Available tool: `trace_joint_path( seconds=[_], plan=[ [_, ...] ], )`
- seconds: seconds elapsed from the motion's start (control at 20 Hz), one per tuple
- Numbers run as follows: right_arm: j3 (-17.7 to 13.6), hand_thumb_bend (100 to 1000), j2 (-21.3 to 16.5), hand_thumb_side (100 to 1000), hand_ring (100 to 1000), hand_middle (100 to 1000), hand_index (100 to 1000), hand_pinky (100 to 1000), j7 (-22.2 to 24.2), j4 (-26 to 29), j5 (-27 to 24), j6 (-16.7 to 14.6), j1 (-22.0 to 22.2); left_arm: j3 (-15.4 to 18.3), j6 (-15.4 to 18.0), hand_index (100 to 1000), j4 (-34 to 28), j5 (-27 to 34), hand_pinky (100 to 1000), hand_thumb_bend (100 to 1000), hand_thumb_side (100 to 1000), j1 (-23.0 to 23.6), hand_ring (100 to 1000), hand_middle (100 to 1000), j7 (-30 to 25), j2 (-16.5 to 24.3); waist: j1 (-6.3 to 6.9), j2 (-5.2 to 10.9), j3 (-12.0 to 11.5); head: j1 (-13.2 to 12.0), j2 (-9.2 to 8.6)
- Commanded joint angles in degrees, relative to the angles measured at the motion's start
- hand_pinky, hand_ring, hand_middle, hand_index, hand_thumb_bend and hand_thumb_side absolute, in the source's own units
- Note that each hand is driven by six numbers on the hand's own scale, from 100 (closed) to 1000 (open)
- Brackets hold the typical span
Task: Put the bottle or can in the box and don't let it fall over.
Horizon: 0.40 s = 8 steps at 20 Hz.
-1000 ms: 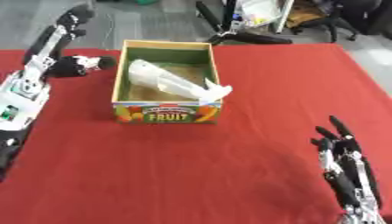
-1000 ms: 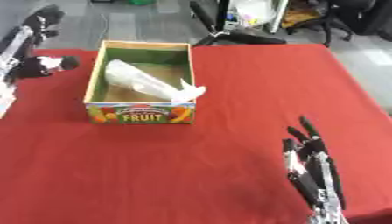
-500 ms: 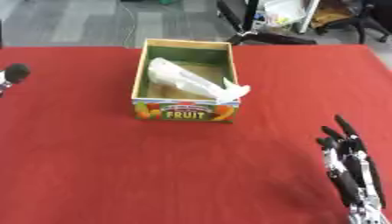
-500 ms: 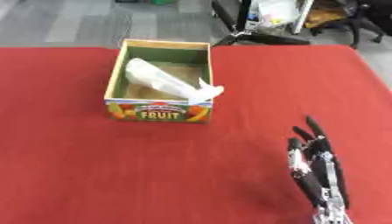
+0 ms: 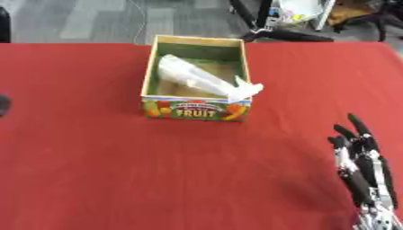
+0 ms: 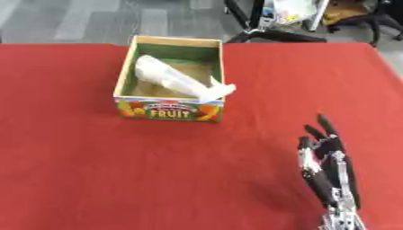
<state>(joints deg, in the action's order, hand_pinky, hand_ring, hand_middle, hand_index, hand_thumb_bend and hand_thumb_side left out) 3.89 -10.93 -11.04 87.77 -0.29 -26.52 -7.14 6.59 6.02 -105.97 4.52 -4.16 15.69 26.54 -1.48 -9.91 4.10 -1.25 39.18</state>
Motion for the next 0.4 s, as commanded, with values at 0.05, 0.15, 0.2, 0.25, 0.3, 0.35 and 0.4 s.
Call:
trace_joint_path(
  seconds=[0.05, 0.15, 0.2, 0.25, 0.3, 0.35, 0.4],
  plan=[
    [-0.66, 100, -0.91, 470, 897, 1000, 961, 796, -0.40, 0.50, 0.43, -0.12, -0.17, 0.76, 0.07, 885, -0.63, -1.33, 885, 859, 613, 0.03, 1000, 991, -0.02, -3.22, 0.24, 0.98, -0.25, 0.25, 0.34],
    [-0.62, 100, -0.86, 470, 897, 1000, 961, 796, -0.41, 0.45, 0.49, -0.14, -0.10, 0.69, 0.37, 886, 0.01, -1.93, 883, 850, 613, 0.16, 1000, 991, -0.76, -5.40, 0.28, 1.03, -0.42, 0.22, 0.70],
    [-0.59, 100, -0.84, 470, 897, 1000, 961, 796, -0.38, 0.45, 0.51, -0.17, -0.06, 0.75, 0.57, 887, 0.33, -2.21, 883, 847, 613, 0.19, 1000, 990, -1.03, -6.29, 0.30, 1.07, -0.43, 0.16, 0.88],
    [-0.62, 100, -0.81, 470, 897, 1000, 961, 796, -0.40, 0.45, 0.52, -0.20, -0.03, 0.90, 0.85, 886, 0.57, -2.55, 883, 844, 613, 0.08, 1000, 988, -1.23, -7.12, 0.27, 1.12, -0.50, 0.12, 1.14],
    [-0.68, 100, -0.78, 470, 897, 1000, 961, 796, -0.45, 0.45, 0.53, -0.20, -0.02, 1.07, 1.13, 886, 0.75, -2.97, 882, 841, 614, -0.10, 1000, 987, -1.38, -7.80, 0.23, 1.16, -0.55, 0.09, 1.37],
    [-0.70, 100, -0.78, 470, 897, 1000, 961, 796, -0.50, 0.44, 0.55, -0.20, 0.00, 1.12, 1.37, 886, 0.96, -3.34, 881, 838, 614, -0.35, 1000, 986, -1.55, -8.38, 0.17, 1.21, -0.60, -0.01, 1.63],
    [-0.68, 100, -0.82, 470, 897, 1000, 961, 796, -0.50, 0.45, 0.57, -0.19, 0.04, 1.11, 1.55, 886, 1.18, -3.71, 881, 837, 615, -0.58, 1000, 984, -1.75, -8.80, 0.14, 1.25, -0.65, -0.15, 1.85]
  ],
)
